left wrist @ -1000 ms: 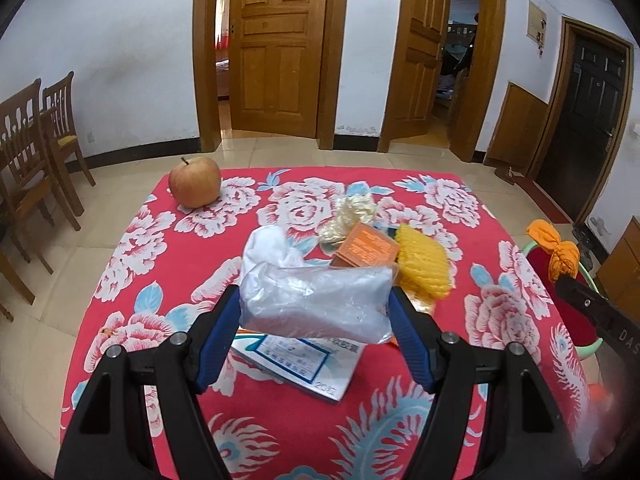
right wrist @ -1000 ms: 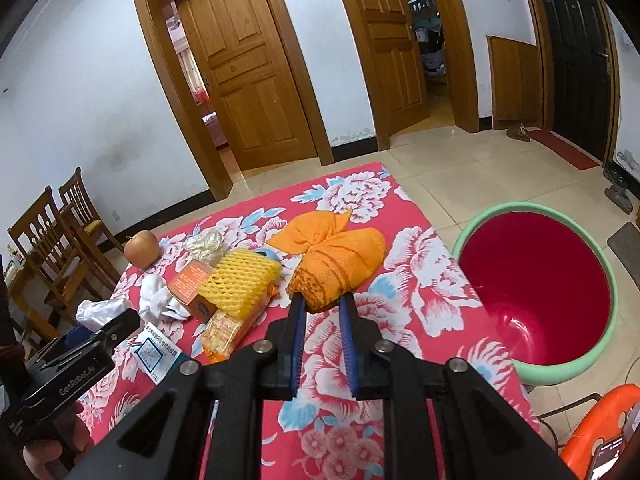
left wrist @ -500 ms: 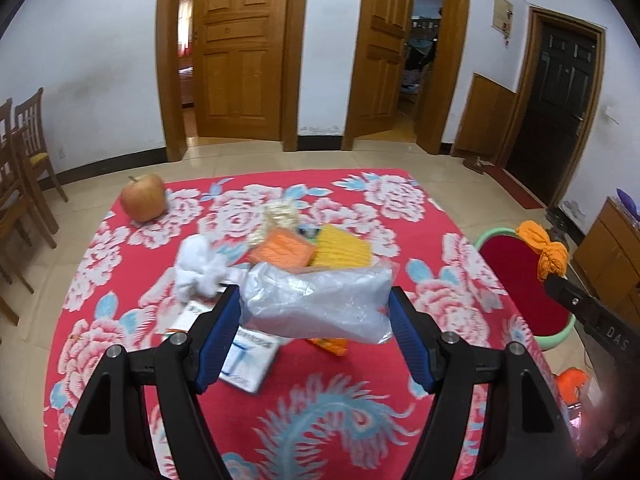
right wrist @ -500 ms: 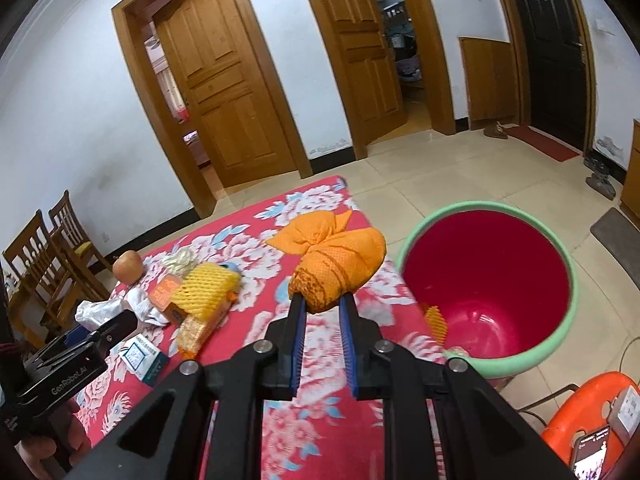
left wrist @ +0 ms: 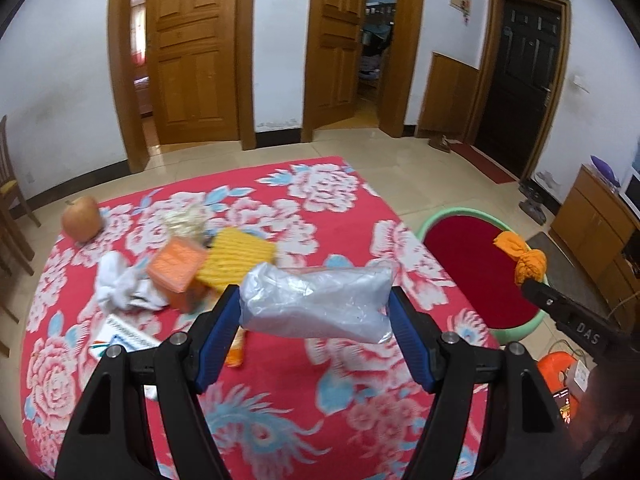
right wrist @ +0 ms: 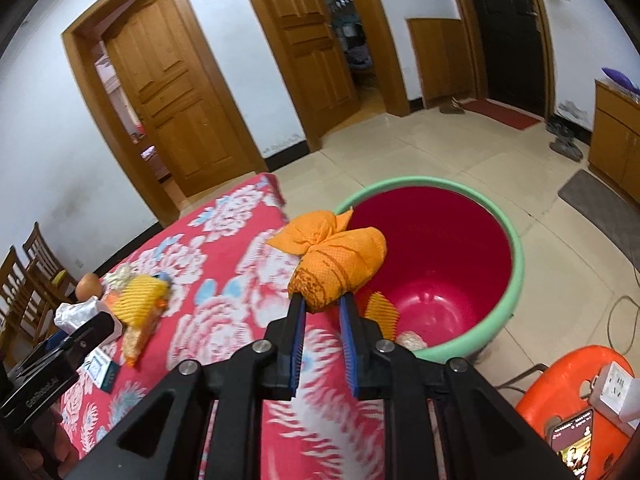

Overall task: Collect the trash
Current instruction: 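Drop the orange bundle into the red bucket with the right gripper while the left drops the bag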

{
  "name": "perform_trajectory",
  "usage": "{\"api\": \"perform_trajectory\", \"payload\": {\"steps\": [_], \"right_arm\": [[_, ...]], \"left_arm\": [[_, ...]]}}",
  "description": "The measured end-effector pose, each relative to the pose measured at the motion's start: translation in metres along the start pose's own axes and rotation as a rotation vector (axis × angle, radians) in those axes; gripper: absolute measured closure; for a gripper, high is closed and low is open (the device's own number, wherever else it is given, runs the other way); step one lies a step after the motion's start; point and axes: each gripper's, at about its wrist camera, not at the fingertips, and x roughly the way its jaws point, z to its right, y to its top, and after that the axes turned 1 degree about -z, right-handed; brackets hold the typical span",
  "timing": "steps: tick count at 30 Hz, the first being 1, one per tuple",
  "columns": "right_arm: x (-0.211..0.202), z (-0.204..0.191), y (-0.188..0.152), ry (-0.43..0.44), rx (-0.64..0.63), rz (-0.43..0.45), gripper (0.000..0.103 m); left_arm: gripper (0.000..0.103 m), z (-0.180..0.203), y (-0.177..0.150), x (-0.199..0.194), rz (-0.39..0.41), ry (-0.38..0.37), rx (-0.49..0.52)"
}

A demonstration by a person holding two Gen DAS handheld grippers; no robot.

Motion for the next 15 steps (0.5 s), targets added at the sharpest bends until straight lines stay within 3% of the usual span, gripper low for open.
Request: {"api": "perform_trajectory", "payload": {"steps": [10,12,15], "right_arm": [[0.014,0.038,0.003,-0.032,0.054,-0.045,0.078],[0.015,0.042,0.004,-0.025,0.061,-0.048,0.068],[0.014,0.047,0.007,-0.015,0.069,-0.046,0.064]], "left_arm": [[0.03,0.042,0.011,0.021,-0.022,-0.039,0.065],[0.03,0.047,0.012,0.025,-0.026,-0.042,0.072],[0.03,0.058,0.014,0.032,-0.034,-0.051,0.083]]}}
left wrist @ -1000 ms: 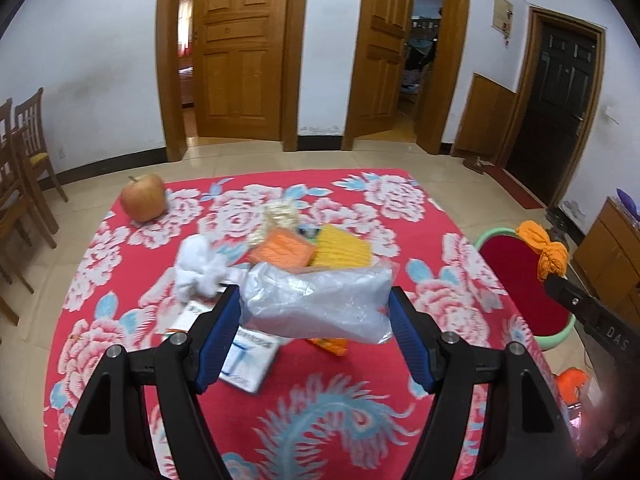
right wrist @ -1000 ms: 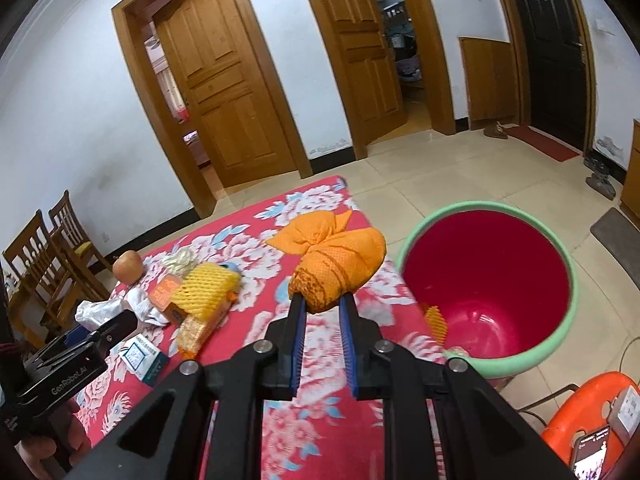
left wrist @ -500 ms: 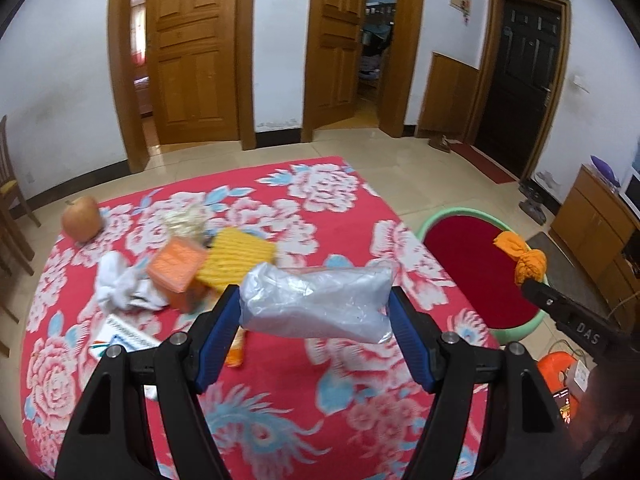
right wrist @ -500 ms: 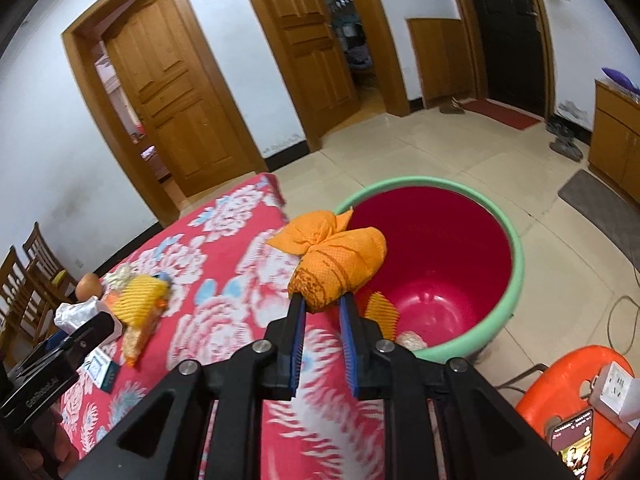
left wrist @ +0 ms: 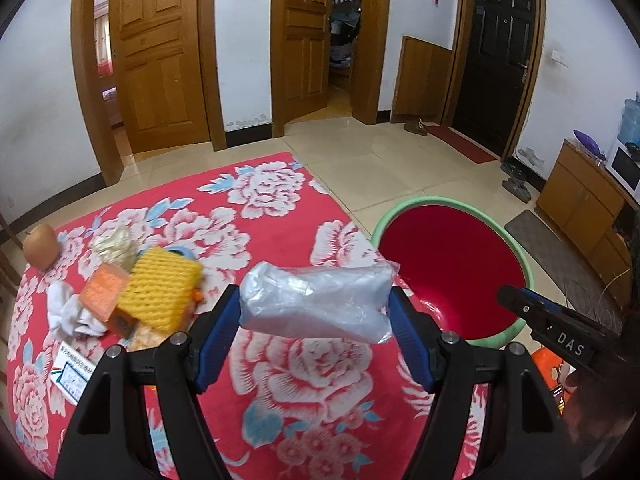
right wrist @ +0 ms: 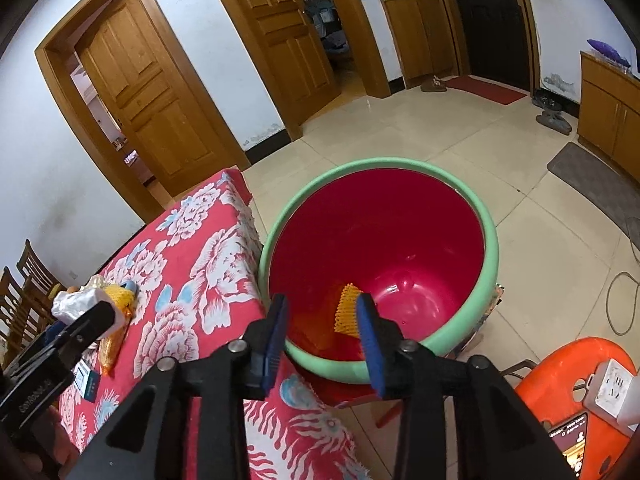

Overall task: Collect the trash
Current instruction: 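Drop the orange bundle into the red bucket with the right gripper while the left drops the bag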

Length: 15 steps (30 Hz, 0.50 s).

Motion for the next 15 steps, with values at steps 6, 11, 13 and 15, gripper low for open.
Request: {"api": "perform_trajectory", "payload": {"steps": [6,11,13,15], "right_arm": [[-0.008,0.009,0.004,-0.014,0.019,0.023,0.048],[-0.02,0.024,0.007,-0.018,0.06,0.038,0.043],[-0.024,0.031,0.007,-0.024,0.08,0.04,0.043],[-0.027,0.036,0.008,-0.03,0.096,0.044,0.043]], "left_arm": [[0.03,0.021,0.006,0.016,-0.019,-0.029,0.019],[0.03,0.04,0.009,0.028,-0.027,-0.053,0.044],[0.03,0.048,0.01,0.033,-0.034,-0.067,0.055],[0.03,0.057,0.012,0.038,-0.036,-0.08,0.072]]}}
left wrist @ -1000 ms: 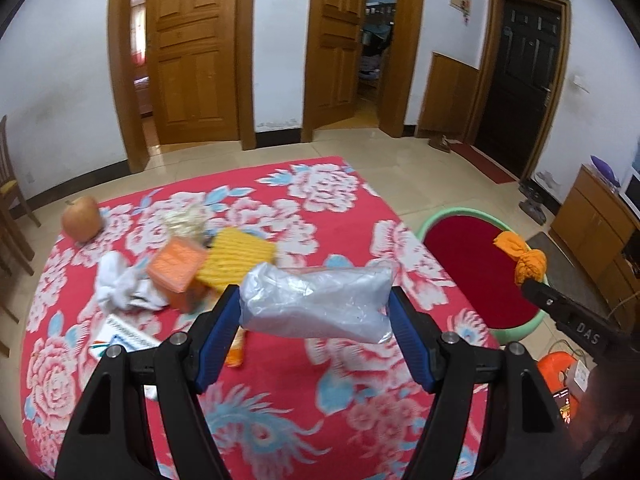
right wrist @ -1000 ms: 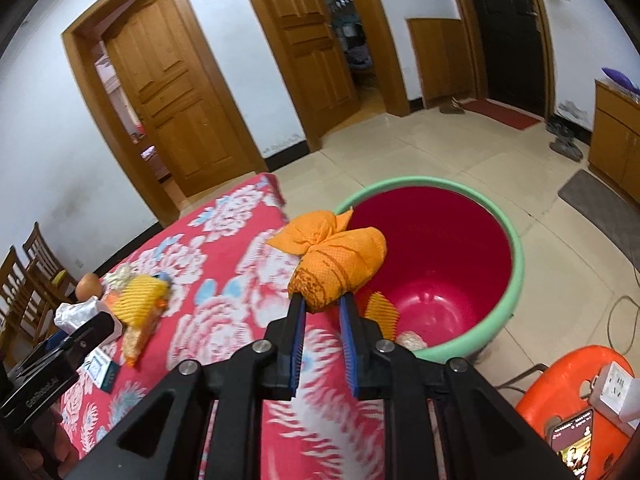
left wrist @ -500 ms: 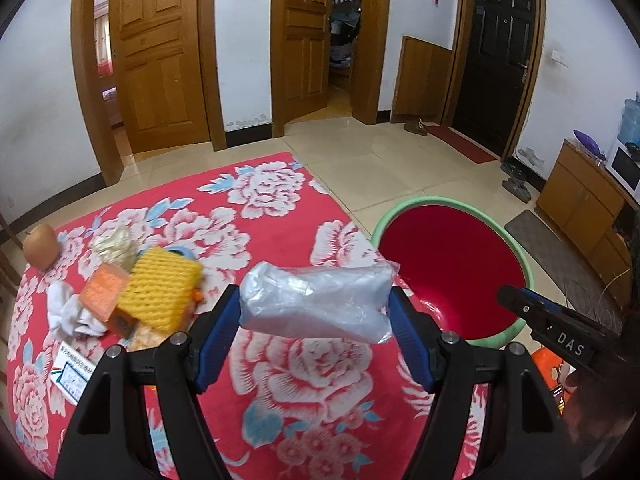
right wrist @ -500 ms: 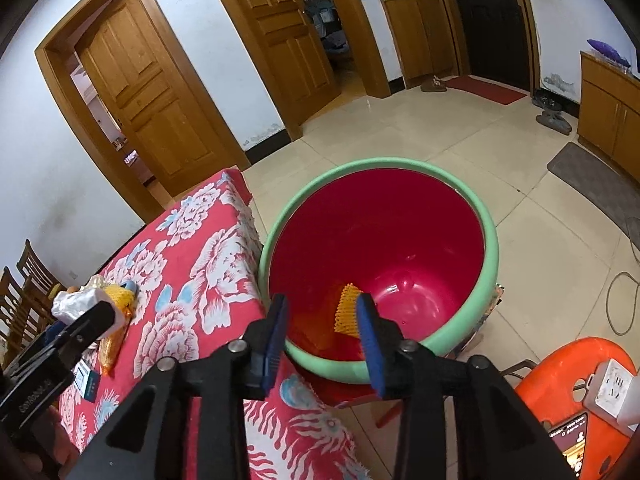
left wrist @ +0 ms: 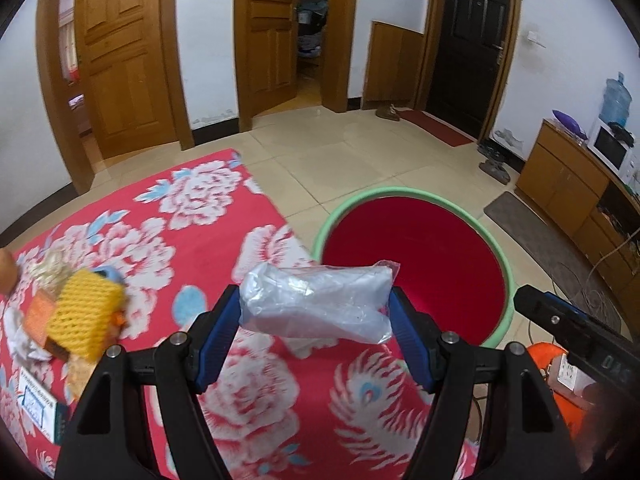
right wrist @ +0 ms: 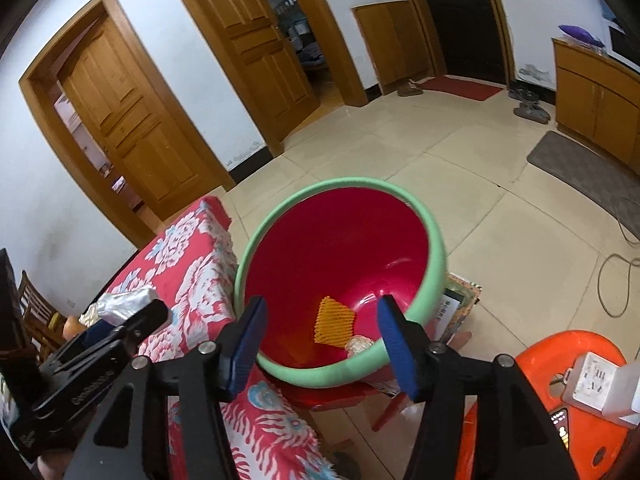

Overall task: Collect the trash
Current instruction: 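Drop the orange bundle into the red bucket with the right gripper while the left drops the bag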

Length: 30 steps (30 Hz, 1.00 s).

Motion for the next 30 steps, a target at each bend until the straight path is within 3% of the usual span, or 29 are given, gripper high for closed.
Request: {"api": "perform_trajectory", "payload": {"steps": [13,17,30], "right_arm": [[-0.009,0.015,0.002,-0.01,0.031,0.02,0.042],[-0.008,0.018,0.003,-0.015,0.04,0.018,0.042],[-0.014,0.008,-0.001,-0.001,0.023,0.024,0.04]], "left_arm": [[0.028,0.025,0.019,0.027,-0.042,-0.074,0.026],[0.023,0.024,0.021,0.027,-0.032,-0.073,0.018],[0.022,0.003,0.015,0.004,-0.024,-0.052,-0.036]]}}
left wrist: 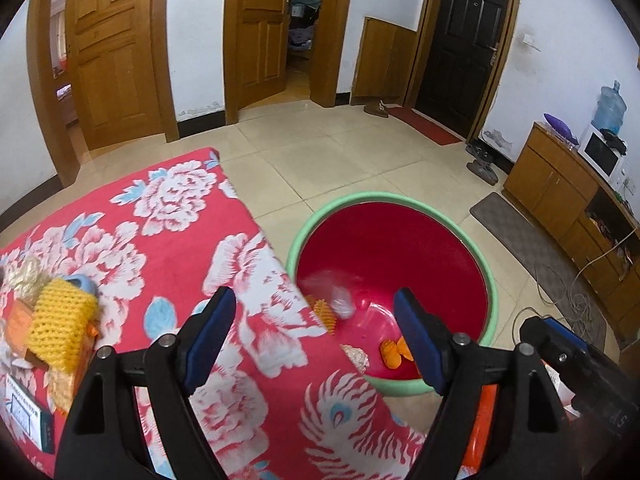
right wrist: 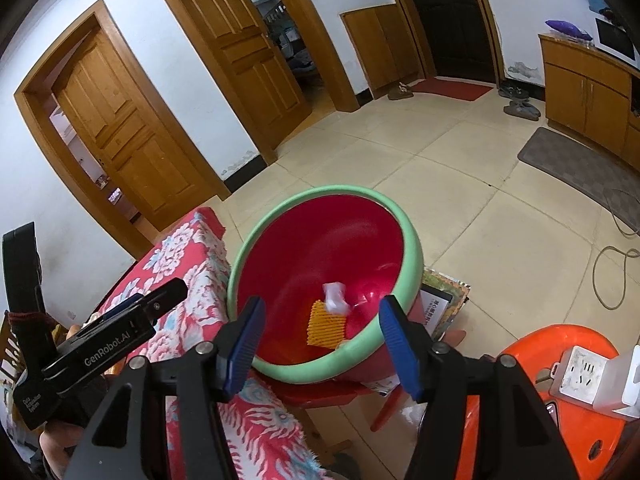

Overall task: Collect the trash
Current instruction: 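Drop the orange bundle into the red bucket with the right gripper while the left drops the bag, then move the left gripper back over the table to the medicine box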

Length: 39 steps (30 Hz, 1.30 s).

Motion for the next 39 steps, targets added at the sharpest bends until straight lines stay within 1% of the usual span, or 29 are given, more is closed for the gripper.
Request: {"api": "perform_trajectory", "payload": {"steps": [4,9,15,18,26,32,39], "right_arm": [[-0.007,-0.009,-0.003,0.02,-0.018,0.006,0.038],[-0.012,-0.028,-0.012,0.052,-0.049,0.0,0.035],[-0.014,-0.047,-0.027,0.091,-0.079,-0.018,0.035],[-0.017,-0.056,-0.034,0.112,-0.092,-0.022,0.034],[-0.02,-0.074,-0.045,0.136,-0.128,-0.035,0.034],[-0.018,-0.085,-0.053,0.151,-0.141,-0.051,0.034],[-0.013,-0.097,-0.06,0.16,-0.159,-0.071,0.034]], "left_arm": [[0.022,-0.012,-0.005,-0.015,0.01,0.004,-0.022],[0.022,-0.032,-0.014,-0.036,0.014,0.017,-0.076],[0.022,-0.063,-0.028,-0.063,0.032,0.081,-0.143],[0.022,-0.081,-0.035,-0.071,0.025,0.13,-0.173],[0.022,-0.129,-0.062,-0.077,-0.015,0.231,-0.28],[0.022,-0.162,-0.087,-0.08,-0.055,0.283,-0.357],[0.022,-0.202,-0.108,-0.087,-0.074,0.359,-0.458]]}}
